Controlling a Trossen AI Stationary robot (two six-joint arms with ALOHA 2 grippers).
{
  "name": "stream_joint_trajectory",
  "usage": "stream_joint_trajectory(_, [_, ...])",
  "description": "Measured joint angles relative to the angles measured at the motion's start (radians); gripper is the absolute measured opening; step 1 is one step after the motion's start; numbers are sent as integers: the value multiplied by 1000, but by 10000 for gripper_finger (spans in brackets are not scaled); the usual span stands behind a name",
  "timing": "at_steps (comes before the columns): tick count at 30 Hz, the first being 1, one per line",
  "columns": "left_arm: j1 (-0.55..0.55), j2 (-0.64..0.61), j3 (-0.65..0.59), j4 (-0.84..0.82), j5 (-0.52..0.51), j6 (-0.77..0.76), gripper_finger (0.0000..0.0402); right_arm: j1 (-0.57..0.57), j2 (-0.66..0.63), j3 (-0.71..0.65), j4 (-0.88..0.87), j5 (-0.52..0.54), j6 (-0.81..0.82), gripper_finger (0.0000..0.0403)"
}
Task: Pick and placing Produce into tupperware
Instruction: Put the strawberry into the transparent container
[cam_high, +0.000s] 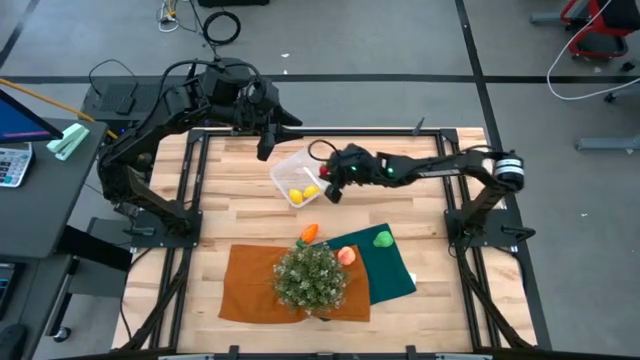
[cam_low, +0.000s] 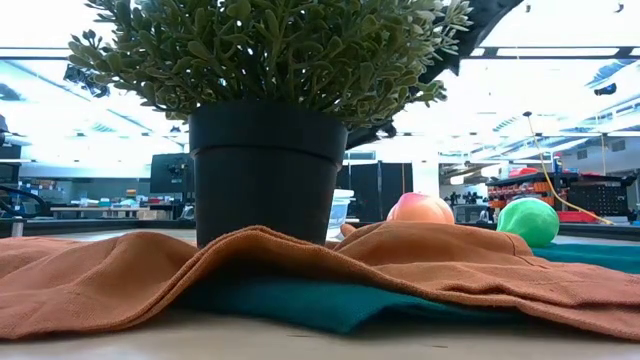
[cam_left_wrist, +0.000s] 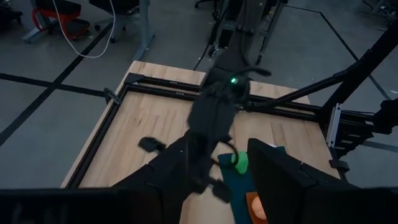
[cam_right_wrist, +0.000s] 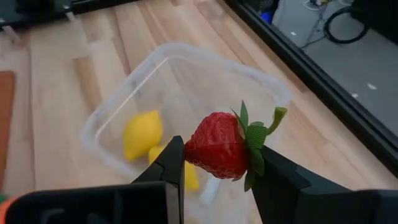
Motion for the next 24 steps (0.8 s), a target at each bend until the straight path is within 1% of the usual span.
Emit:
stream_joint_trajectory(5, [0, 0, 0, -5, 0, -2, 173, -34, 95, 100, 1, -35, -9, 91])
stream_joint_trajectory(13, [0, -5, 0, -23, 0, 2, 174, -56, 205, 231, -21, -148, -56, 91])
stream_joint_trajectory(19, [0, -5, 0, -25, 0, 5, 175, -56, 272, 339, -138, -182, -83, 91])
stream_joint_trajectory(24, [0, -5, 0, -25, 0, 5, 175, -61, 323, 442, -264, -186, -111, 91])
